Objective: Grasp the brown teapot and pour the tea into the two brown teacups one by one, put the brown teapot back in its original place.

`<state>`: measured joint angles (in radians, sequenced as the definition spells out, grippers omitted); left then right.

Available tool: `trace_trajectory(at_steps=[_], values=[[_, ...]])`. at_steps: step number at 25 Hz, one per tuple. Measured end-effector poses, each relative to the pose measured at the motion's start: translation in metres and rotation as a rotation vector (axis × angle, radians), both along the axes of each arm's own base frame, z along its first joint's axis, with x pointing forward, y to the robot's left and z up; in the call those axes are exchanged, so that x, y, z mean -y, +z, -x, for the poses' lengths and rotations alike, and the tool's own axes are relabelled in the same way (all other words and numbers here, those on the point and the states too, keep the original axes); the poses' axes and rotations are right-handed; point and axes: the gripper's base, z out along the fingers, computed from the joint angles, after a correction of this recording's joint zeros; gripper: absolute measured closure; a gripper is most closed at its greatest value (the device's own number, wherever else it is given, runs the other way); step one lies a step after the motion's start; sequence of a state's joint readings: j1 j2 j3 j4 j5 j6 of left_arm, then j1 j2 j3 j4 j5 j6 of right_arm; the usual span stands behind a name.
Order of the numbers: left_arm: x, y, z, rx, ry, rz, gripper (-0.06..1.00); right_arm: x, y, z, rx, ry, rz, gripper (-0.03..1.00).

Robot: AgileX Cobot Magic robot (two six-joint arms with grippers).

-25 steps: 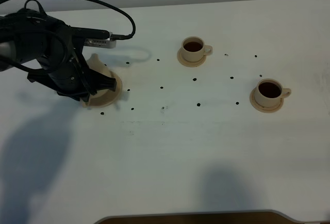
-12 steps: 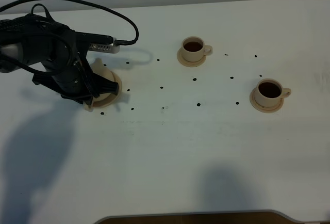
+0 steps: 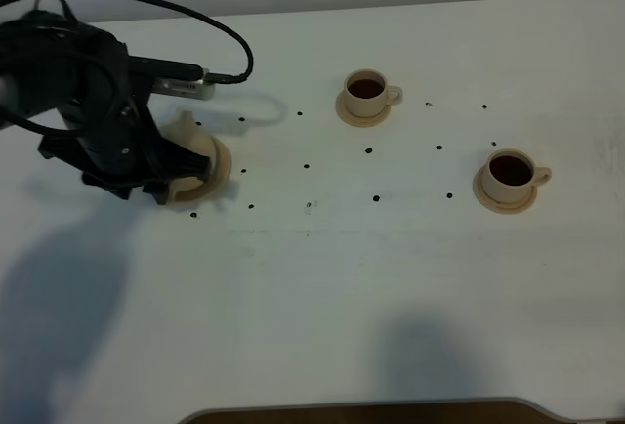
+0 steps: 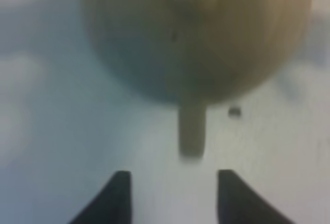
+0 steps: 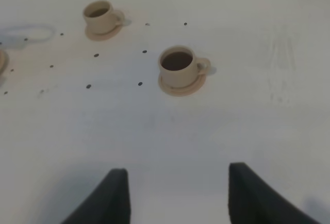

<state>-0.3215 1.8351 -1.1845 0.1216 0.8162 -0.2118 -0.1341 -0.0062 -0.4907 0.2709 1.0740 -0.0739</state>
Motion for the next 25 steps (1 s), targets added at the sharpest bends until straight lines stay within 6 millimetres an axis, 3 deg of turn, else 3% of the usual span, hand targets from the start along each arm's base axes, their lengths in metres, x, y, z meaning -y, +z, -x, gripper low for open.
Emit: trace_trajectory(at_steps=[3, 9, 14, 20, 25], values=[[-0.007, 0.02, 0.018, -0.098, -0.014, -0.039, 0.43, 0.0, 0.0, 0.0, 0.0, 0.0, 0.0, 0.52], [-0.015, 0.059, 0.062, -0.207, -0.042, -0.029, 0.43, 0.0, 0.0, 0.0, 0.0, 0.0, 0.0, 0.52], [-0.032, 0.063, 0.122, -0.2, -0.061, -0.016, 0.43, 0.0, 0.0, 0.0, 0.0, 0.0, 0.0, 0.52], [-0.054, 0.058, 0.187, -0.057, -0.092, 0.04, 0.43, 0.0, 0.0, 0.0, 0.0, 0.0, 0.0, 0.52], [-0.066, 0.055, 0.224, 0.063, -0.111, 0.083, 0.43, 0.0, 0.0, 0.0, 0.0, 0.0, 0.0, 0.52]])
